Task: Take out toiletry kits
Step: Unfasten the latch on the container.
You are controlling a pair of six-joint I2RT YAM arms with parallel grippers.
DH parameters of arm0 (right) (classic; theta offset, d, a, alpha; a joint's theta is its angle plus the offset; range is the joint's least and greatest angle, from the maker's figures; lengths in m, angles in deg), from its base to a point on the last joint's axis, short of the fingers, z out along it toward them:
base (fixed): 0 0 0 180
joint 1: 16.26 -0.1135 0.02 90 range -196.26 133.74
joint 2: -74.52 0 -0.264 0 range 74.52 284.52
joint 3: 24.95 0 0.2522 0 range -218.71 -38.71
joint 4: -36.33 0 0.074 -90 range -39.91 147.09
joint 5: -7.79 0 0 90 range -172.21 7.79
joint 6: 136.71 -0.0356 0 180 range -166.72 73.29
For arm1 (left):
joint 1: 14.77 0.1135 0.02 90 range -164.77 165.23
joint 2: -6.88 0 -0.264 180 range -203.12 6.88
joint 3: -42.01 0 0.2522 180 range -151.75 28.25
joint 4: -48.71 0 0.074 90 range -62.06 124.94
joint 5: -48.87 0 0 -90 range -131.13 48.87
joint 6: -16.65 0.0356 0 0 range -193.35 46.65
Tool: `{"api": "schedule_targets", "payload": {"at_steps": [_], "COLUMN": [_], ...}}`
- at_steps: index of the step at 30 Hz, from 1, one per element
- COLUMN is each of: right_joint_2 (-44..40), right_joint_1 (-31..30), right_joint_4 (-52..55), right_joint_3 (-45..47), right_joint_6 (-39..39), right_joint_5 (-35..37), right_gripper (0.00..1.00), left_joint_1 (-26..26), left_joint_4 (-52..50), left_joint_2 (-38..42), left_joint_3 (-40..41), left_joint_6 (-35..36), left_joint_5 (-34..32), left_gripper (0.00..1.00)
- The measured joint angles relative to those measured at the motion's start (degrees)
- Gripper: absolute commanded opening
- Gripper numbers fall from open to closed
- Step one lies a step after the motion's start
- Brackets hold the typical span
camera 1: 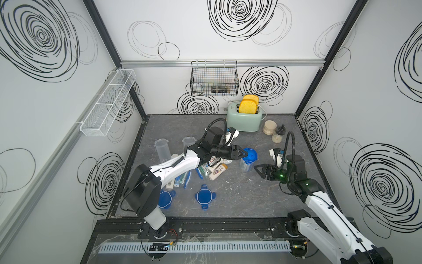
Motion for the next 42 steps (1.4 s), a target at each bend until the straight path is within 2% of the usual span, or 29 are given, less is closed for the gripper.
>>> {"api": "schedule_targets", "payload": {"at_steps": [11,26,42], "right_joint_2": [-1.46,-0.52,-0.5], "right_joint_1": [0.0,0.0,0.0], "right_joint_4": [-2.78,-7.13,-7.58], "right_joint_3": [0.83,2.71,3.45], "right_joint_6": [-0.44,-0.57,-0.59], "right_joint_5": [-1.03,-3.13,-3.63], "right_gripper": [0.71,0.71,0.67], "left_joint_1": [0.02,0.04,0.44], "left_joint_4": [8.22,9.81,10.29], "left_joint_2": [-7.08,-8.02,-21.53], "left_joint_3": [-1.09,-1.4,-12.24], "left_joint_6": [-5.46,-9.29,-13.75], "left_joint_5": [6.25,7.56,10.6], "left_gripper": [0.33,0.32,0.27]}}
